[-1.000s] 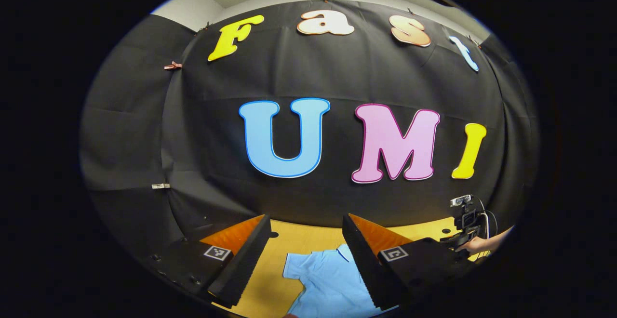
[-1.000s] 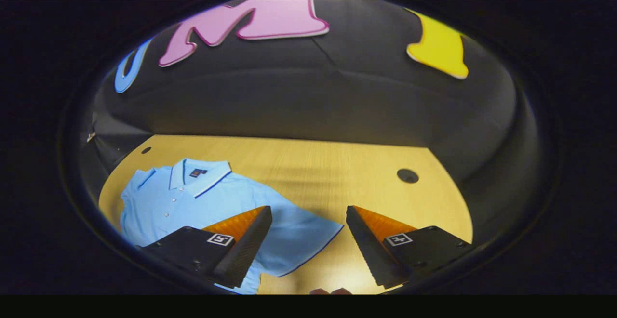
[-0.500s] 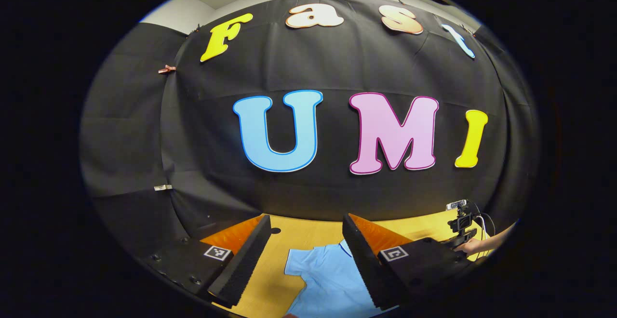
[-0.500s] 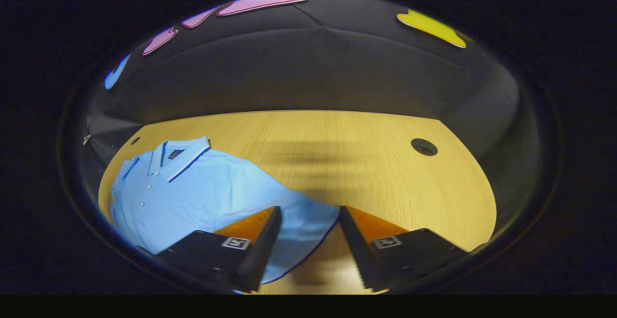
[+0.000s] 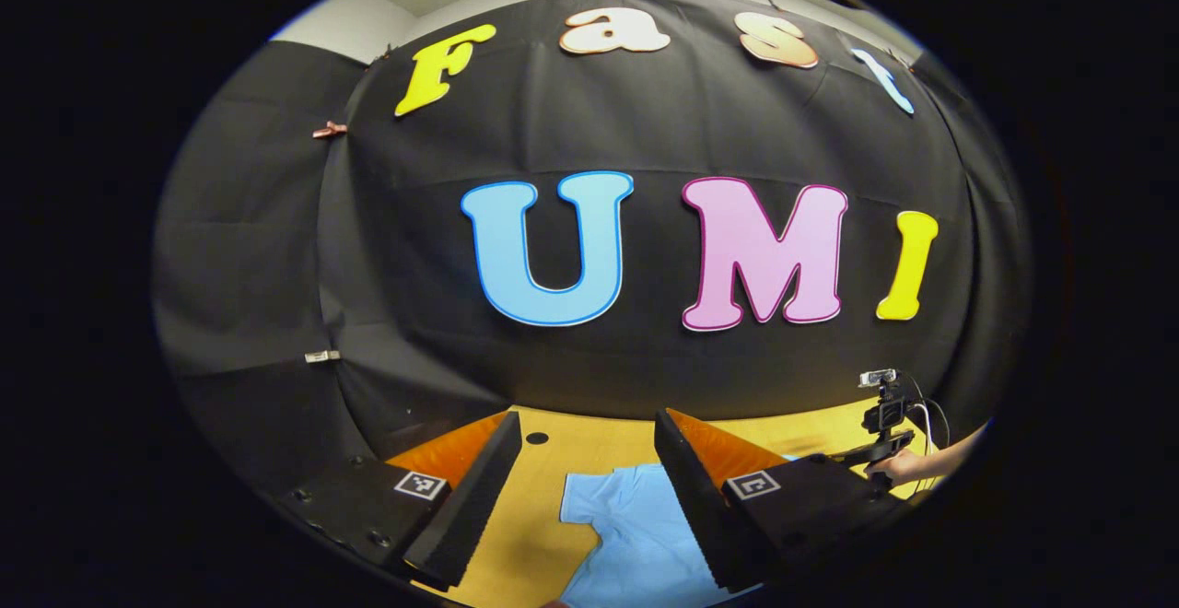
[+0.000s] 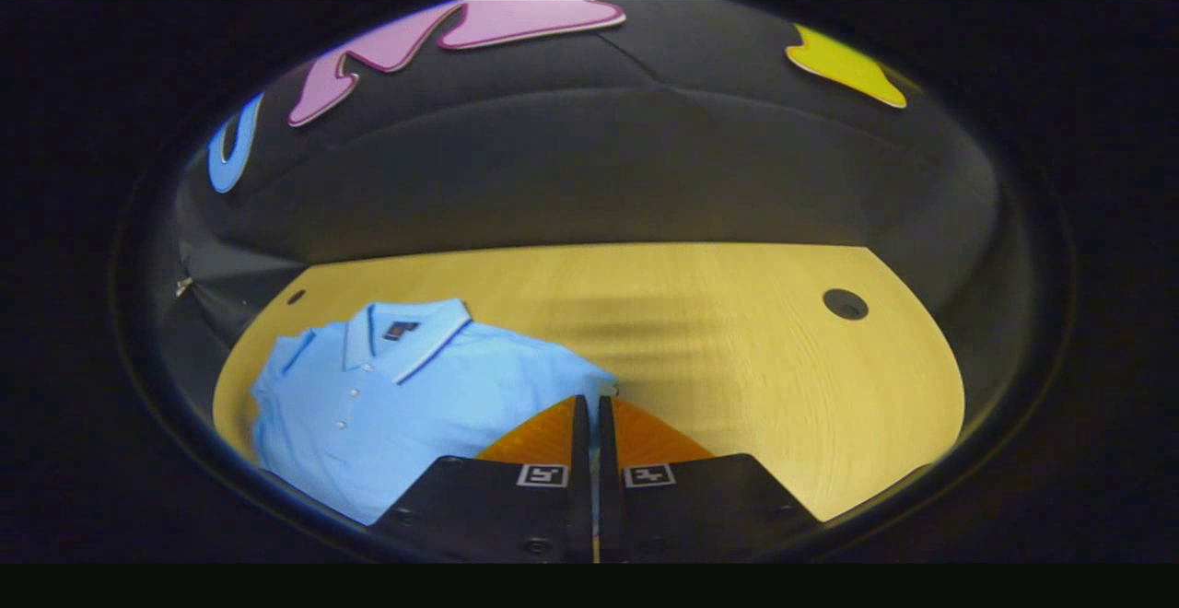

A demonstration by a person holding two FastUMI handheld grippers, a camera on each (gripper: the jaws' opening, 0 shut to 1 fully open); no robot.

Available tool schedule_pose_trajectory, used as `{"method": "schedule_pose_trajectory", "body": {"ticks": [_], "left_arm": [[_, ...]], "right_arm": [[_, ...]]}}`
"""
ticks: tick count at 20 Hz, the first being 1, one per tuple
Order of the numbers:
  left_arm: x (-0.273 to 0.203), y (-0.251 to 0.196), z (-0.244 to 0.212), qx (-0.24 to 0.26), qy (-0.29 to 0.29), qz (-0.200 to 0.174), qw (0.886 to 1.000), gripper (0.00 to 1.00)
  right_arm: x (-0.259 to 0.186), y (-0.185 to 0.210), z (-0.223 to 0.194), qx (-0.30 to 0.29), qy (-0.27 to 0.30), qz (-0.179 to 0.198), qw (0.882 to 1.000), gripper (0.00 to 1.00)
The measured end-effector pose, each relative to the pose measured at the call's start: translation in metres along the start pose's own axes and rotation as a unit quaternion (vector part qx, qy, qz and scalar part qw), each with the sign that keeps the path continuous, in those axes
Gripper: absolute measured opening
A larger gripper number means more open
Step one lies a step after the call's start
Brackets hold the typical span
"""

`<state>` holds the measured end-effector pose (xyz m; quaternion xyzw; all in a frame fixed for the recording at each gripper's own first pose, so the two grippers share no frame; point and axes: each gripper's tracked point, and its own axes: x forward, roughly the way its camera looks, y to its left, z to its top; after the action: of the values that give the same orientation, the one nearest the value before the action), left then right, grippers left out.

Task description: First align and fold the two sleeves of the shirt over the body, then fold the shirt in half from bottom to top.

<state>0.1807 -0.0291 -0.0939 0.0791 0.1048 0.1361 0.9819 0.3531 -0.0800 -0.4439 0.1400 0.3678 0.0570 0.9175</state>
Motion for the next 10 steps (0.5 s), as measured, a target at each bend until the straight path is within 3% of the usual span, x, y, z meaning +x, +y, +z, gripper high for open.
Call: {"method": "schedule_pose_trajectory", "body": {"ticks": [3, 4, 5, 6, 8, 10], "left_arm": [[0.001, 0.012, -0.009, -0.02, 0.003, 0.005, 1.0, 0.95], [0.004, 0.014, -0.015, -0.023, 0.007, 0.003, 1.0, 0.95], [0.009, 0.017, -0.024, -0.027, 0.016, 0.0, 1.0, 0.95], [0.016, 0.021, -0.037, -0.031, 0.029, -0.003, 0.999, 0.95], [0.034, 0.027, -0.067, -0.036, 0.06, -0.012, 0.997, 0.96], [0.054, 0.035, -0.098, -0.035, 0.094, -0.018, 0.995, 0.97]], "right_arm": [[-0.005, 0.054, 0.0, -0.001, 0.009, 0.062, 0.998, 0.02], [-0.004, 0.067, -0.01, -0.011, 0.025, 0.07, 0.997, 0.07], [-0.001, 0.07, -0.022, -0.034, 0.042, 0.063, 0.997, 0.02], [0.004, 0.07, -0.033, -0.055, 0.054, 0.061, 0.995, 0.04], [0.013, 0.072, -0.053, -0.059, 0.088, 0.052, 0.993, 0.17], [0.006, 0.081, -0.052, -0.037, 0.089, 0.068, 0.993, 0.62]]}}
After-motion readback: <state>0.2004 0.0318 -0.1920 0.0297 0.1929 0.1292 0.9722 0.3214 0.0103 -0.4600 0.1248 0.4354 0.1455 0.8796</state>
